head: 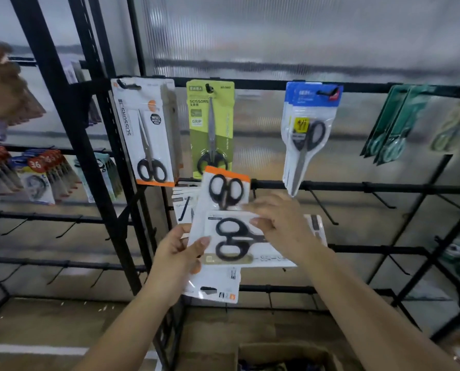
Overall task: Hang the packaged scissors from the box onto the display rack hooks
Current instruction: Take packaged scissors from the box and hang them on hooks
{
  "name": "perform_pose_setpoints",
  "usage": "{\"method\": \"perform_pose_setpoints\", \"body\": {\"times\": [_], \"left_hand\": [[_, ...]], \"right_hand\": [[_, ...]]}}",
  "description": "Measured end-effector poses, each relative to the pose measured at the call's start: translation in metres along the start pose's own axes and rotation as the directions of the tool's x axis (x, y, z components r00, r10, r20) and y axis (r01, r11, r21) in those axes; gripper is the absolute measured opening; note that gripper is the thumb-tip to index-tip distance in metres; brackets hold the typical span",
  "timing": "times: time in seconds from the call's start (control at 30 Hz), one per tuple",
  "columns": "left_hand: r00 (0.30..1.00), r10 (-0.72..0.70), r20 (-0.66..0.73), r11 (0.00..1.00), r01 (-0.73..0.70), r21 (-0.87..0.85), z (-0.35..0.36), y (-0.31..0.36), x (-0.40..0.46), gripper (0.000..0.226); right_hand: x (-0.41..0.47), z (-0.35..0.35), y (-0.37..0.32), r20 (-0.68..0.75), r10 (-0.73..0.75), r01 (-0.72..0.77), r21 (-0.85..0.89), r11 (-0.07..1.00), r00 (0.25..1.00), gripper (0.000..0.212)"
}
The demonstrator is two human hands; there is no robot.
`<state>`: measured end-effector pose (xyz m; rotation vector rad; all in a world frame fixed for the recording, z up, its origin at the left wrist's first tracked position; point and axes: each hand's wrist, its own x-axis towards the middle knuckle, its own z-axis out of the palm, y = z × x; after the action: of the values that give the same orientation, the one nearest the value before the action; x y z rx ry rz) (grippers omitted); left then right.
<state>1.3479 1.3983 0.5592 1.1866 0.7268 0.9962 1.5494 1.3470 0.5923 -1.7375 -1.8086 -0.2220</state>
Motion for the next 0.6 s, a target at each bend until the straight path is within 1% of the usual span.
{"method": "perform_pose_setpoints", "body": {"times": [0.03, 0.07, 0.1, 0.13, 0.17, 0.2, 0.23, 0.27, 0.3, 0.33, 0.37, 0.4, 0.43, 0.47, 0.5, 0.6], "left_hand": [[0.997, 0.022, -0.069, 0.999, -0.025, -0.042, 0.003, -0.002, 0.0, 0.007], [0.99, 0.039, -0.133, 0.997, -0.048, -0.067, 0.006, -0.003, -0.001, 0.009], [0.982, 0.05, -0.18, 0.994, -0.067, -0.087, 0.008, -0.005, -0.002, 0.011], [0.977, 0.052, -0.208, 0.991, -0.076, -0.107, 0.01, -0.007, -0.003, 0.011], [0.973, 0.048, -0.226, 0.989, -0.078, -0.127, 0.012, -0.01, -0.004, 0.012], [0.97, 0.039, -0.242, 0.987, -0.075, -0.144, 0.015, -0.013, -0.005, 0.012], [0.967, 0.027, -0.252, 0.984, -0.07, -0.161, 0.018, -0.015, -0.006, 0.012], [0.965, 0.019, -0.263, 0.983, -0.066, -0.172, 0.021, -0.018, -0.006, 0.013], [0.964, 0.017, -0.265, 0.981, -0.067, -0.181, 0.025, -0.021, -0.006, 0.013], [0.965, 0.024, -0.26, 0.979, -0.075, -0.188, 0.03, -0.023, -0.005, 0.013], [0.968, 0.033, -0.25, 0.978, -0.083, -0.191, 0.036, -0.027, -0.004, 0.013], [0.971, 0.042, -0.237, 0.978, -0.088, -0.189, 0.043, -0.031, -0.004, 0.013], [0.974, 0.051, -0.222, 0.979, -0.092, -0.183, 0.05, -0.034, -0.004, 0.014], [0.977, 0.061, -0.202, 0.98, -0.098, -0.175, 0.058, -0.036, -0.004, 0.014], [0.981, 0.071, -0.179, 0.981, -0.101, -0.165, 0.066, -0.038, -0.003, 0.014], [0.993, 0.043, -0.108, 0.988, -0.058, -0.14, 0.088, -0.042, -0.001, 0.01]], "right_hand": [[-0.002, 0.0, 0.001, -0.104, 0.098, -0.104, -0.051, 0.993, 0.99, 0.037], [-0.005, -0.001, 0.0, -0.196, 0.225, -0.237, -0.042, 0.97, 0.954, 0.044], [-0.01, -0.001, -0.001, -0.269, 0.362, -0.364, 0.045, 0.93, 0.892, 0.054], [-0.015, -0.001, -0.003, -0.309, 0.499, -0.468, 0.173, 0.866, 0.809, 0.066], [-0.02, 0.001, -0.003, -0.305, 0.623, -0.547, 0.304, 0.78, 0.72, 0.079], [-0.025, 0.0, -0.005, -0.264, 0.724, -0.597, 0.424, 0.681, 0.638, 0.09], [-0.03, 0.003, -0.005, -0.192, 0.807, -0.618, 0.553, 0.559, 0.558, 0.096], [-0.033, 0.005, -0.003, -0.093, 0.872, -0.602, 0.688, 0.405, 0.481, 0.093], [-0.036, 0.004, -0.001, 0.027, 0.911, -0.538, 0.814, 0.218, 0.411, 0.081], [-0.038, 0.002, -0.001, 0.186, 0.912, -0.444, 0.896, -0.005, 0.365, 0.065], [-0.041, 0.0, 0.0, 0.357, 0.866, -0.357, 0.905, -0.229, 0.349, 0.049], [-0.045, 0.0, 0.003, 0.486, 0.8, -0.302, 0.868, -0.395, 0.352, 0.031], [-0.05, 0.0, 0.005, 0.554, 0.752, -0.274, 0.832, -0.483, 0.358, 0.014], [-0.054, -0.001, 0.008, 0.567, 0.736, -0.253, 0.824, -0.507, 0.369, 0.009], [-0.058, -0.002, 0.011, 0.551, 0.744, -0.23, 0.834, -0.501, 0.377, 0.013], [-0.071, -0.017, 0.027, 0.425, 0.815, -0.176, 0.905, -0.387, 0.393, 0.021]]}}
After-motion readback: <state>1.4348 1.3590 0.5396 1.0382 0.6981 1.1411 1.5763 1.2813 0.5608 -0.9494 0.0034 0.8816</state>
